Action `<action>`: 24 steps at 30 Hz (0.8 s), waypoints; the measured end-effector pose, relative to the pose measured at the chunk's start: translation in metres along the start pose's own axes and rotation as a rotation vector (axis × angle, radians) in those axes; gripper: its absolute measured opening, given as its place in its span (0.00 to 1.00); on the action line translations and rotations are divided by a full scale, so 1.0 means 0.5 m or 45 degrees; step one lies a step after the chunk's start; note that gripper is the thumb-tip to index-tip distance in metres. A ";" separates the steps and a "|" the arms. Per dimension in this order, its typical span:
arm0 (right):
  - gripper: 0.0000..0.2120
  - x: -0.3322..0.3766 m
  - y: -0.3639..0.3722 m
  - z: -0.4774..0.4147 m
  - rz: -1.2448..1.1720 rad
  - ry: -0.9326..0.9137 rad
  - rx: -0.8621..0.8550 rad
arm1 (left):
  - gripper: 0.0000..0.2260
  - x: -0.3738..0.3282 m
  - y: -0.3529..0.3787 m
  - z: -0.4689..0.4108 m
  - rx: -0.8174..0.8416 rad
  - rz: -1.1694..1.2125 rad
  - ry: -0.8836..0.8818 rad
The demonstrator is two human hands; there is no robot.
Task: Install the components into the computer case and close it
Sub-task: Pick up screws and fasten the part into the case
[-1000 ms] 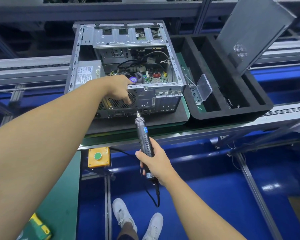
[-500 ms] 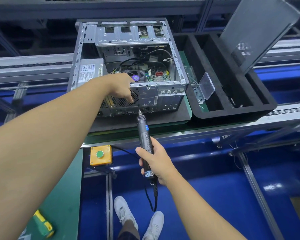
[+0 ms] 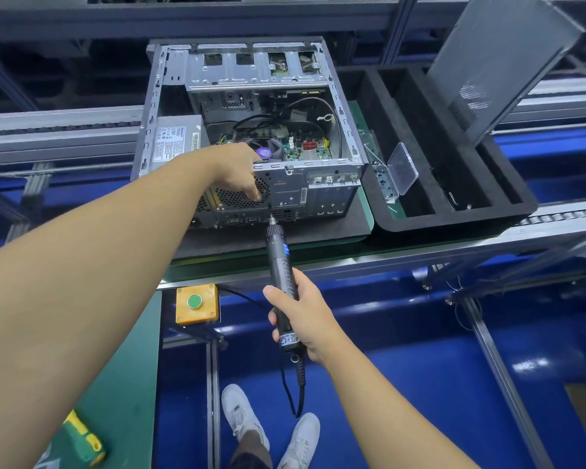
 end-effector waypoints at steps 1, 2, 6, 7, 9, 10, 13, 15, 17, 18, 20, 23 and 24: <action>0.12 0.001 0.000 0.000 0.006 -0.002 -0.001 | 0.35 -0.001 -0.001 0.000 -0.009 -0.017 0.006; 0.12 0.001 0.000 0.000 0.012 -0.002 -0.003 | 0.34 -0.002 -0.002 0.000 -0.016 -0.037 0.013; 0.14 0.002 -0.001 0.000 0.019 -0.001 -0.005 | 0.35 -0.004 0.001 0.001 -0.055 -0.117 0.046; 0.15 0.002 -0.002 0.000 0.023 0.002 -0.005 | 0.34 -0.002 0.001 0.001 -0.070 -0.127 0.064; 0.16 0.003 -0.005 0.000 0.031 0.008 -0.007 | 0.33 -0.001 0.000 0.001 -0.082 -0.134 0.093; 0.17 0.002 -0.006 0.000 0.035 0.012 -0.008 | 0.34 -0.001 0.000 0.000 -0.073 -0.133 0.094; 0.17 0.002 -0.005 0.000 0.042 0.020 -0.010 | 0.37 0.000 0.001 -0.003 -0.007 -0.112 0.042; 0.17 0.000 -0.004 0.000 0.045 0.024 -0.009 | 0.33 0.002 0.004 -0.011 0.056 -0.088 0.027; 0.17 0.000 -0.006 0.001 0.049 0.025 -0.011 | 0.32 0.001 0.006 -0.021 0.093 -0.068 0.031; 0.17 0.000 -0.007 0.001 0.050 0.025 -0.012 | 0.32 0.002 0.006 -0.026 0.101 -0.065 0.034; 0.18 0.001 -0.007 0.000 0.052 0.027 -0.011 | 0.33 0.003 0.007 -0.035 0.120 -0.067 0.035; 0.20 0.002 -0.007 0.000 0.064 0.028 -0.010 | 0.36 0.004 0.010 -0.042 0.152 -0.044 0.047; 0.20 0.001 -0.007 0.000 0.069 0.029 -0.012 | 0.36 0.005 0.011 -0.043 0.152 -0.038 0.053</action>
Point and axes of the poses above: each hand's wrist, its own z-axis away from the middle knuckle, its own y-axis out of the palm, x = y × z, the point moved 9 cm from there along -z, towards the middle knuckle, and after that the axes turned 7 degrees about z, right-handed, at the moved point
